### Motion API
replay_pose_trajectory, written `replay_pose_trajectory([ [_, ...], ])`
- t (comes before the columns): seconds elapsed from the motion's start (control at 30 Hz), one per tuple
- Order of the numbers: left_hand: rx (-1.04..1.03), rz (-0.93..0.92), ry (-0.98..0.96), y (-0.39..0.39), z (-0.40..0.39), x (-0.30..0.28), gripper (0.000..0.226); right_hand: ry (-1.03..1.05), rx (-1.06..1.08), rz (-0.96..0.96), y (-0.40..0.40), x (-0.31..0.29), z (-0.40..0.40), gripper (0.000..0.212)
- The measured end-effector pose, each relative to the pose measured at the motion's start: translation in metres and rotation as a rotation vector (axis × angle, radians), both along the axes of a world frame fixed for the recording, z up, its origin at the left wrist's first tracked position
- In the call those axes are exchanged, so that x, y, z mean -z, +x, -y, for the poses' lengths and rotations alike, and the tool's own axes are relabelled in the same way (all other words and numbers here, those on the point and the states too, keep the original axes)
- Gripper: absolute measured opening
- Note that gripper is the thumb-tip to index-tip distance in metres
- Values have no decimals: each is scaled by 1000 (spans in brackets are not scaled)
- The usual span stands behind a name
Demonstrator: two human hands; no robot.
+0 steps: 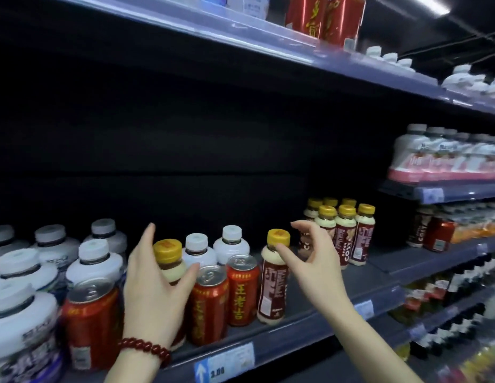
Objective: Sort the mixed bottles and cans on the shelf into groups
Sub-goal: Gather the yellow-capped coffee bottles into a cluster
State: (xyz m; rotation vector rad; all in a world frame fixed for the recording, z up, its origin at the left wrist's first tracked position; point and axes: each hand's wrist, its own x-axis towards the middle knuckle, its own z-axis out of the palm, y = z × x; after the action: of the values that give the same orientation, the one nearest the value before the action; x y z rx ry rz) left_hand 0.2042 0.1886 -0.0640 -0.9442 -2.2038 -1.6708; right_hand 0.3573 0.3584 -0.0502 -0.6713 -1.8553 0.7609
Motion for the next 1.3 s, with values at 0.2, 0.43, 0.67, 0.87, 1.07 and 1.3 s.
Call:
replay_pose_trajectory([
  [0.2,-144,96,-73,0,0,9,92,-199,-153,83,-5,20,-35,62],
  [0.43,-109,214,-116,-2,8,32,76,-278,-323,123,-11,49,-35,59],
  [0.67,-161,40,-9,2,9,5,74,-223,-277,28,-5,49,-46,55],
  [0.87,-124,-121,138,33,-12,-40,94,-175,-265,-64,14,31,-89,57],
  [1.07,11,-213,210,97,-85,-64,81,-152,-327,-75,53,19,-152,64],
  [1.3,149,2,197,166,-202,-34,74,-238,-348,-81,109,24,-227,65],
])
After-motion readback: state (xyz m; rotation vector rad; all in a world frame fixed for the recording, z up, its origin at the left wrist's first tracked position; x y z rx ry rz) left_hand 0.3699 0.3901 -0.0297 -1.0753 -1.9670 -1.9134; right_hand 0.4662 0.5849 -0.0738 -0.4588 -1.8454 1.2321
